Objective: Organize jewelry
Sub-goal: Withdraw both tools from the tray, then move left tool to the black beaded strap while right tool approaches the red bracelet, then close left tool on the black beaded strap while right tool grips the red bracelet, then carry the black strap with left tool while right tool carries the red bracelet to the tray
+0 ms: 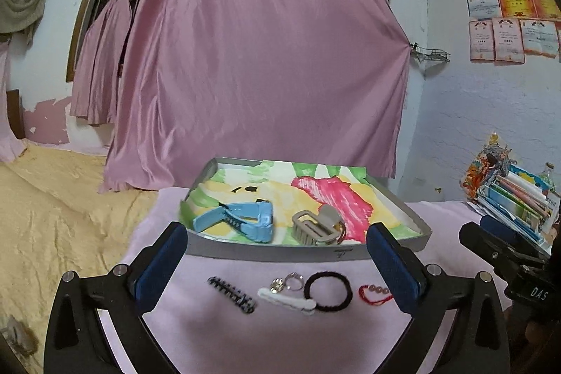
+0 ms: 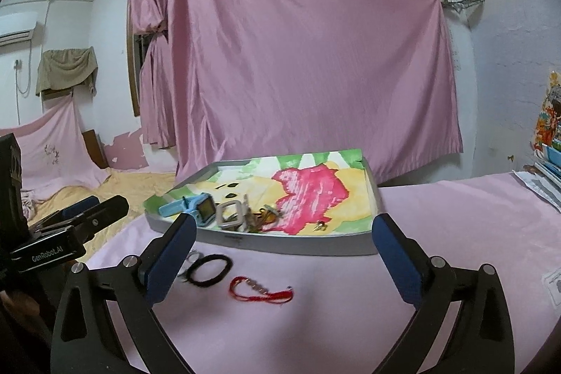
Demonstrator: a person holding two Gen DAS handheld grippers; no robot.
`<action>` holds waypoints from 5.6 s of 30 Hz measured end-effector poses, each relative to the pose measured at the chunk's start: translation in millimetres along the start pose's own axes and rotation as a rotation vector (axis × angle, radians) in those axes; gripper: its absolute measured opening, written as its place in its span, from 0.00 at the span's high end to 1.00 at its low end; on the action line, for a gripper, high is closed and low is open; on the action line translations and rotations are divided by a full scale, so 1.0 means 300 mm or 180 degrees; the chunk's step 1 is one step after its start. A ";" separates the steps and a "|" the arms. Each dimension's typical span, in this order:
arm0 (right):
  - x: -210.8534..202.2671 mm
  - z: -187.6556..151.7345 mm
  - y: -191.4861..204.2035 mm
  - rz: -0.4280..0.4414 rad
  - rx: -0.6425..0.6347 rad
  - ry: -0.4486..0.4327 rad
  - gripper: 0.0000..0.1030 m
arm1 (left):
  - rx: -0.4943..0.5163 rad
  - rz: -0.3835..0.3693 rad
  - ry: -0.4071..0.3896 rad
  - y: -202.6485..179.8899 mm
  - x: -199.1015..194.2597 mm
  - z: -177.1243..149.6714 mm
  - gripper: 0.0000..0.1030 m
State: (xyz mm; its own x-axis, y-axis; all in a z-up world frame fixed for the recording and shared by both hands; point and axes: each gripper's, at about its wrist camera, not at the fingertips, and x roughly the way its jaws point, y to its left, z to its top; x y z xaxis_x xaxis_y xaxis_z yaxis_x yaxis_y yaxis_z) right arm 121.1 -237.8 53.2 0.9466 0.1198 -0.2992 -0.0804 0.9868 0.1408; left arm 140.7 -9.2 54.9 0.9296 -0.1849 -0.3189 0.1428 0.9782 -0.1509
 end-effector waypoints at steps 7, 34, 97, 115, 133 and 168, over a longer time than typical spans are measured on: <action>-0.046 -0.041 0.035 -0.0037 -0.0074 0.0006 0.04 | 0.0037 0.0075 0.0007 0.043 -0.043 -0.049 0.00; 0.105 -0.102 0.046 -0.0097 -0.0061 0.1034 0.04 | -0.0022 0.0169 0.0708 0.131 0.030 -0.095 0.00; 0.273 -0.126 0.161 0.0529 -0.0436 0.1742 0.84 | 0.0102 0.0095 0.1600 0.051 0.210 -0.132 0.85; 0.213 -0.161 0.130 0.0693 -0.0142 0.1642 0.88 | -0.0030 -0.0500 0.1468 -0.028 0.094 -0.180 0.85; 0.195 -0.021 0.019 0.0576 0.0070 0.1129 0.88 | -0.0060 -0.0502 0.1141 -0.071 0.151 -0.044 0.85; 0.615 0.027 -0.052 0.0353 0.0239 0.1547 0.88 | -0.0126 -0.0315 0.1319 -0.069 0.531 0.031 0.85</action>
State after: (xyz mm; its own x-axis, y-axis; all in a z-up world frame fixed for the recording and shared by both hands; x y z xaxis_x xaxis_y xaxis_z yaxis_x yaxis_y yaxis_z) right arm 299.4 -232.1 3.3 0.6773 0.2783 -0.6810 -0.1327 0.9567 0.2590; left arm 289.2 -58.0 16.0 0.6959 -0.3080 -0.6488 0.2039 0.9509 -0.2328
